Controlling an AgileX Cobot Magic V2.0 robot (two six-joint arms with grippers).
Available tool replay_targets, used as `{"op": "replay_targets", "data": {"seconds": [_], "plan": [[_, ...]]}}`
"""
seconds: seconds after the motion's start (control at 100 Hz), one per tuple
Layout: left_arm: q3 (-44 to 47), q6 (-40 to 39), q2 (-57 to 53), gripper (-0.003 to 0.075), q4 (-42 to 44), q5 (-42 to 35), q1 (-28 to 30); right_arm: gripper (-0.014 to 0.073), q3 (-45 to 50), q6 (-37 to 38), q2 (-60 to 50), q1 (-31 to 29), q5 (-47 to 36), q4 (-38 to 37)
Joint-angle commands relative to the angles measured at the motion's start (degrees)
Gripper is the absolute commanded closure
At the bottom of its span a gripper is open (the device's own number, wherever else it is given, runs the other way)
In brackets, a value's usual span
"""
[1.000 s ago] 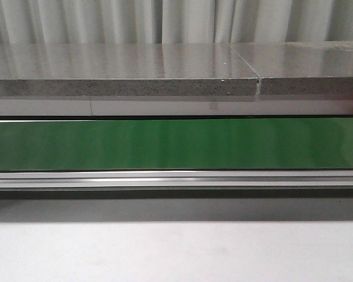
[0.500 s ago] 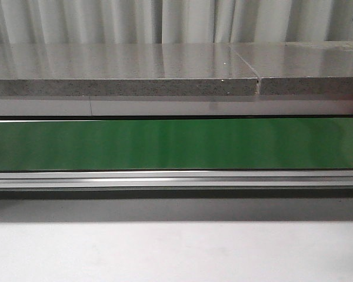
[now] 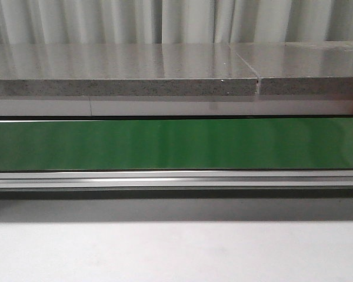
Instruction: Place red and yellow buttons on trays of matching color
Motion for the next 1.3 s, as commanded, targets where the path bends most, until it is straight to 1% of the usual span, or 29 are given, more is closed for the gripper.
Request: {"op": "replay_targets", "data": {"seconds": [0.0, 0.26, 0.39, 0.53, 0.69, 0.91, 1.09, 1.2, 1.29], "plan": [[-1.53, -0.39, 0.29, 0.0741, -0.73, -4.26, -0.45, 0.066, -0.54, -0.64, -3.59, 0.23, -2.75, -0.77], [-1.53, -0.39, 0.29, 0.0741, -0.73, -4.26, -0.45, 0.066, 5.79, -0.64, -13.06, 0.23, -2.59, -0.77], [-1.53, -0.39, 0.29, 0.0741, -0.83, -5.7, -0.45, 0.066, 8.01, -0.64, -16.43, 0.23, -2.44, -0.77], [-1.53, -0.39, 0.29, 0.0741, -1.01, -5.68, -0.45, 0.066, 8.32, -0.64, -17.22, 0.23, -2.2, -0.44], [-2.1, -1.07, 2.22, 0.0741, 1.92, -7.64, 0.18, 0.066, 8.32, -0.64, -17.21, 0.23, -2.19, -0.44], [-7.25, -9.81, 13.16, 0.0741, 1.92, -8.75, 0.52, 0.066, 8.32, -0.64, -17.21, 0.23, -2.19, -0.44], [-13.62, -13.96, 24.76, 0.0741, 1.92, -9.8, 0.81, 0.066, 8.32, -0.64, -17.21, 0.23, -2.19, -0.44], [-17.39, -15.91, 32.26, 0.0741, 1.92, -9.59, 3.53, 0.066, 8.32, -0.64, -17.21, 0.23, -2.19, -0.44], [-19.39, -16.02, 36.3, 0.0738, 1.36, -9.59, 6.11, 0.066, 8.32, -0.64, -17.21, 0.23, -2.19, -0.44]]}}
